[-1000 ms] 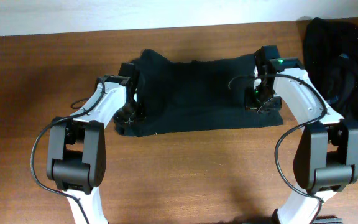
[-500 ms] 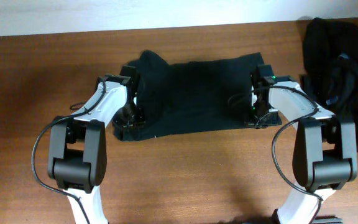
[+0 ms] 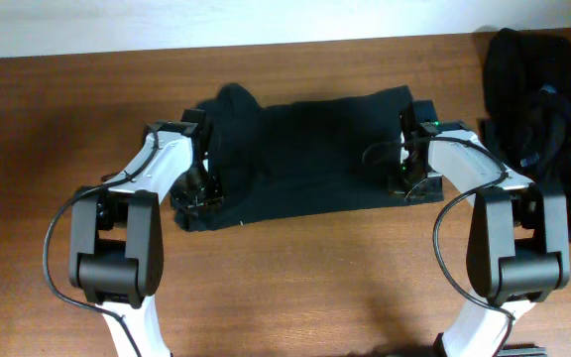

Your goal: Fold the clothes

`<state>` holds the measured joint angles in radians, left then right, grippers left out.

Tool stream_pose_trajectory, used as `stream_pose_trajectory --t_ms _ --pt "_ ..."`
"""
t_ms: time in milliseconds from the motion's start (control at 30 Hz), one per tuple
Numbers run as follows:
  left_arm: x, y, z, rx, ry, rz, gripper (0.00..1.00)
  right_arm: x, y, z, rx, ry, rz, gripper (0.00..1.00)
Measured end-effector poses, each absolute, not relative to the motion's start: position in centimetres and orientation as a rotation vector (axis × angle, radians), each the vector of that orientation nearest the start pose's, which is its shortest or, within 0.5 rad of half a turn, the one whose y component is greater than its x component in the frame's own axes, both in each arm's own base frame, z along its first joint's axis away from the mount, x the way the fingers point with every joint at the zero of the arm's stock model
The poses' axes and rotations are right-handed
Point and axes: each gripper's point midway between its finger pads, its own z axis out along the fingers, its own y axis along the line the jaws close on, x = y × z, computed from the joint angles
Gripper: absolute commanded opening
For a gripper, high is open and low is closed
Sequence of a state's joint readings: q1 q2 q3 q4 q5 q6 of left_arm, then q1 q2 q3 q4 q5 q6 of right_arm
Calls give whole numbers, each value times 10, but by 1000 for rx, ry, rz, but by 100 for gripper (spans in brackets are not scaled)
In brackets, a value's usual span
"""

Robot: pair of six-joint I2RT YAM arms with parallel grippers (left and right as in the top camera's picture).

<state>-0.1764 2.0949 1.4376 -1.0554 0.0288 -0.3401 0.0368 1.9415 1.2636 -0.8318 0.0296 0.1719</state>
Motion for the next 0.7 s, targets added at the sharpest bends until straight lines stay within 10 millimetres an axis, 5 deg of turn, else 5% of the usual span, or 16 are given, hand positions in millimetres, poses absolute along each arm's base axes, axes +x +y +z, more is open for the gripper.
stream_pose_trajectory --t_ms 700 --pt "332 -58 -8 -290 3247 19 37 346 6 -3 223 3037 -48 4"
